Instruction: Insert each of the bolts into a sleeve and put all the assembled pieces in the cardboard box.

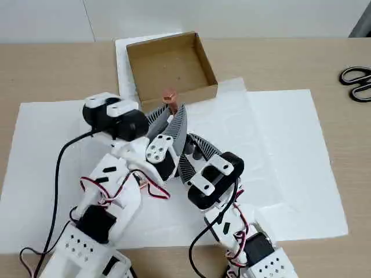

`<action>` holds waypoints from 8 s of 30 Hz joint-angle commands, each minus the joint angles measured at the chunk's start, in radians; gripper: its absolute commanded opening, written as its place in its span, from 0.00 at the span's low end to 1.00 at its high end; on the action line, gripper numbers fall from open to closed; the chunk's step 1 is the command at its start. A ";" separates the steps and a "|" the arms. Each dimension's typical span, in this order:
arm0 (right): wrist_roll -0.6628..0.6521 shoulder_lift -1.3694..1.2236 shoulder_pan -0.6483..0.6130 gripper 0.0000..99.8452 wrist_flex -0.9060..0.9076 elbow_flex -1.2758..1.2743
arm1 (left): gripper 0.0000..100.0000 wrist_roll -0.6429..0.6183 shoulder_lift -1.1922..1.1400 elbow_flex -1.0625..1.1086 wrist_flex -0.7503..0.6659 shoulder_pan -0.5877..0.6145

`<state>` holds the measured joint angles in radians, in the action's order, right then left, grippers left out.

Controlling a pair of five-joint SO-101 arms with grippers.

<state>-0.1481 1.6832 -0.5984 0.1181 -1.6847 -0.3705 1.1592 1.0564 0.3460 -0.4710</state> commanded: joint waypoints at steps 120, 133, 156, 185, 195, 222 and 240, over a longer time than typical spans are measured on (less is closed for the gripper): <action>-0.077 0.021 -0.007 0.00 -0.122 -0.003 | 0.10 0.287 0.230 0.232 0.051 -0.054; -0.078 0.021 -0.005 0.00 -0.051 0.000 | 0.10 0.293 0.229 0.159 0.068 -0.055; -0.080 0.021 -0.004 0.00 -0.045 0.000 | 0.11 0.535 0.170 0.122 0.213 0.060; -0.080 0.019 -0.002 0.00 -0.044 0.000 | 0.11 0.313 0.061 -0.053 0.212 0.101; -0.080 0.019 -0.002 0.00 -0.044 -0.003 | 0.11 0.227 0.060 -0.318 0.508 -0.002; -0.117 0.010 0.157 0.00 -0.111 0.114 | 0.01 0.150 0.210 0.025 0.192 0.531; -0.097 -0.593 0.229 0.00 0.197 0.740 | 0.01 -0.037 0.218 0.140 0.178 0.457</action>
<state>-0.2570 1.2843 -0.3790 0.2900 -1.1308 -0.4350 1.3633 1.2022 0.5209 -0.0061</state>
